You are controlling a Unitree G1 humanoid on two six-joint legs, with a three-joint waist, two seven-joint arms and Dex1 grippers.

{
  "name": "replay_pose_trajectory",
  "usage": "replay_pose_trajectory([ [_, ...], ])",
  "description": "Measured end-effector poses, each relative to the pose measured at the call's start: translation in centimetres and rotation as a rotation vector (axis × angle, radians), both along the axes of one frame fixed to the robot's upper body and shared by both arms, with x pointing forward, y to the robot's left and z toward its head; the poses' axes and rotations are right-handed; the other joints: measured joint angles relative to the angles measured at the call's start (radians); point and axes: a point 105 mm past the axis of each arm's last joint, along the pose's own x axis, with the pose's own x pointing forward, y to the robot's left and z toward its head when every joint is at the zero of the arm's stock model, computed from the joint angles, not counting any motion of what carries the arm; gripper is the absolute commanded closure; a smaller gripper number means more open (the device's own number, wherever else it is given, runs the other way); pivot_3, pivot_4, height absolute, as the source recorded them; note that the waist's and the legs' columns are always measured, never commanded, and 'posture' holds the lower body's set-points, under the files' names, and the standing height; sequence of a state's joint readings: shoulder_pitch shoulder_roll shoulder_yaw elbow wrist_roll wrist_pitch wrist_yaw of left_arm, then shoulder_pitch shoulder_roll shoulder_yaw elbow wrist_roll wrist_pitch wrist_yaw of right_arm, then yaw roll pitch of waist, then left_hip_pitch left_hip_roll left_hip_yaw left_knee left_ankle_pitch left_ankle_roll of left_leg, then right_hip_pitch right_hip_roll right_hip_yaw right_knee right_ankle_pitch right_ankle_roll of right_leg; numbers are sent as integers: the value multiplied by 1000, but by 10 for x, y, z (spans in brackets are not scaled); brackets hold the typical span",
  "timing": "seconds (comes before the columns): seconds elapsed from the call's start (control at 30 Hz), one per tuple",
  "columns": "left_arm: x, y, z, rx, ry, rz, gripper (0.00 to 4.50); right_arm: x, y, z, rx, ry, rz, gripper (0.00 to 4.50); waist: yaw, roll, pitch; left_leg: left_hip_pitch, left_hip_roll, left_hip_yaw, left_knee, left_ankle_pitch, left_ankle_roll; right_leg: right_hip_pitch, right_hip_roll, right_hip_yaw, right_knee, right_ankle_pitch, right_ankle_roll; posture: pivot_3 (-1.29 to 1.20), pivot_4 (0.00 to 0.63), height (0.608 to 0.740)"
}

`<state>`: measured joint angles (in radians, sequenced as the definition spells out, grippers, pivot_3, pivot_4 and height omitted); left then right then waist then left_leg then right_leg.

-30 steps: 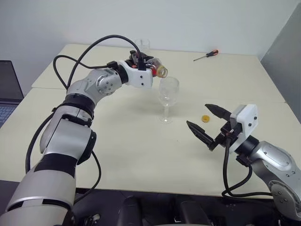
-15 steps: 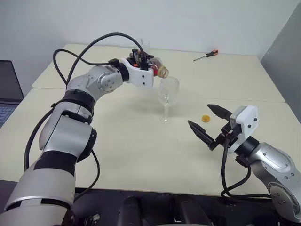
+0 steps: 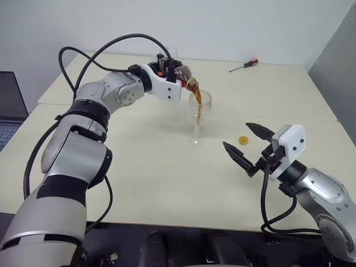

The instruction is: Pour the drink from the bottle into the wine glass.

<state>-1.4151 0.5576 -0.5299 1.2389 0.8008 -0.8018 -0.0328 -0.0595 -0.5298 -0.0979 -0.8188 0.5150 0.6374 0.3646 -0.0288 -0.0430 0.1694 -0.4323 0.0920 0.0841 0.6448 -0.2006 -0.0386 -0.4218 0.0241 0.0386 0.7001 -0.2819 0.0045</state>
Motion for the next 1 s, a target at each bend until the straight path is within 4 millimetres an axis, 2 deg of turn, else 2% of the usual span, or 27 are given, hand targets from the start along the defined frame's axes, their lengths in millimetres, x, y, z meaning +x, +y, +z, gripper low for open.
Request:
replay_pose_trajectory([
  [1.0,4,4,0,14,-9,33,3706,1,-2,-1,-17,-5,-10,0,0,0,0,0,-1,0,1,0,0,0,-1,0,3,0,0,0,150,740],
])
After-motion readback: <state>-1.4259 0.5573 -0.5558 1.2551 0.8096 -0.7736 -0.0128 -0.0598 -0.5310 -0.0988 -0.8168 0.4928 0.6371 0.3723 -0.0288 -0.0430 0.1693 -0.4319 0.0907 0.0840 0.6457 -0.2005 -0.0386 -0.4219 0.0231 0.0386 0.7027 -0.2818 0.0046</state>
